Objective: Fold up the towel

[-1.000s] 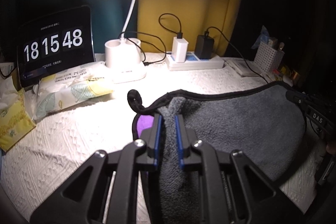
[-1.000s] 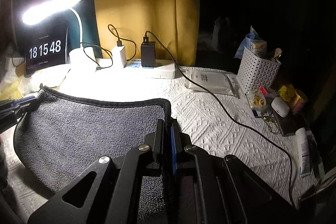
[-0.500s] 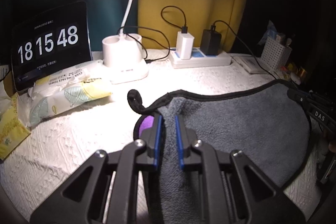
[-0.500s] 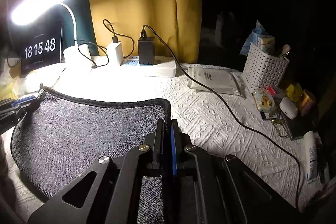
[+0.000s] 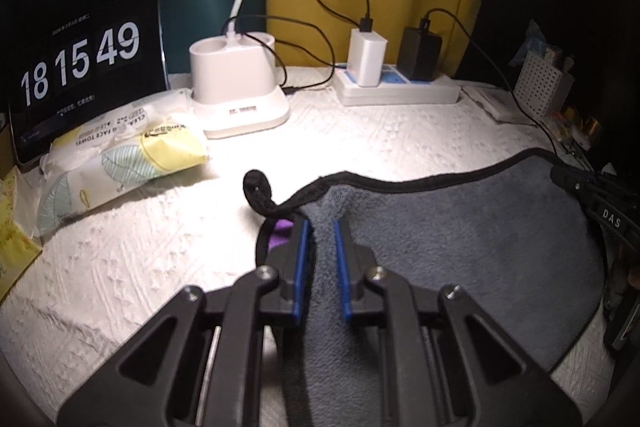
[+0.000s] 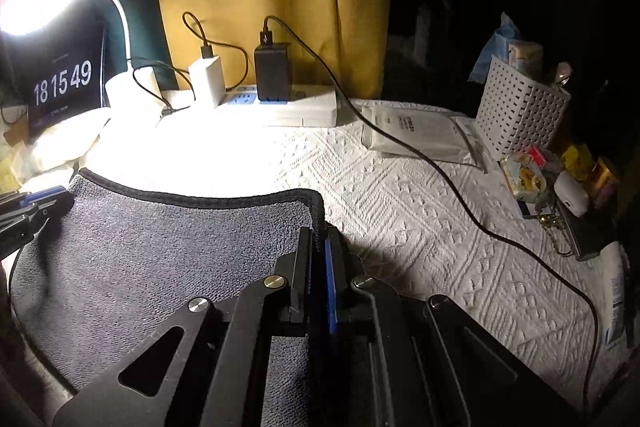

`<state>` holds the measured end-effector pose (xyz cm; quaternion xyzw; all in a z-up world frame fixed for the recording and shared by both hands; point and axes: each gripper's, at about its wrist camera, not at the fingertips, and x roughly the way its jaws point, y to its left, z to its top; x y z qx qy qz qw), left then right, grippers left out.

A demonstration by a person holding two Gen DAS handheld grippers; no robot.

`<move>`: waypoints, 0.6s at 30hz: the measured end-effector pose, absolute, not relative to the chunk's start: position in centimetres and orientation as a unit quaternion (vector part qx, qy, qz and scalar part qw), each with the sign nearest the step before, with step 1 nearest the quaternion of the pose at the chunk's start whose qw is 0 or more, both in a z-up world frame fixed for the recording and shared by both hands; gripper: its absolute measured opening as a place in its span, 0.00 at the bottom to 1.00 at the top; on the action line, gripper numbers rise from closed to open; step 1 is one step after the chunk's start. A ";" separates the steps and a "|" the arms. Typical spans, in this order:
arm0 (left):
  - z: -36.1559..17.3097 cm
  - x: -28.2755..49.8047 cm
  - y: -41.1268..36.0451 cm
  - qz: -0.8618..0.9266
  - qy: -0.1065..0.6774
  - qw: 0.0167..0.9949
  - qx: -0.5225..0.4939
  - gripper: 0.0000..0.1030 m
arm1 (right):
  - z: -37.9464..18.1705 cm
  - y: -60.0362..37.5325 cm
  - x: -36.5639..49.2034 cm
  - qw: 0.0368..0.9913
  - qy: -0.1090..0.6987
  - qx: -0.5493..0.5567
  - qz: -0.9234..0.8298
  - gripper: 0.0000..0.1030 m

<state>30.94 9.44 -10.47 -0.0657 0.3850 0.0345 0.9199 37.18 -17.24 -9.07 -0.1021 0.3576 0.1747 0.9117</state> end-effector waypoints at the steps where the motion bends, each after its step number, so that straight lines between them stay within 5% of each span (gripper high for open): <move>1: -10.7 31.1 9.5 0.035 0.389 0.918 -0.066 0.16 | -9.2 -17.2 37.4 0.911 0.360 -0.101 0.174 0.06; 18: -12.4 32.6 9.7 0.054 0.422 0.903 -0.064 0.20 | -10.9 -17.4 38.8 0.898 0.395 -0.096 0.169 0.06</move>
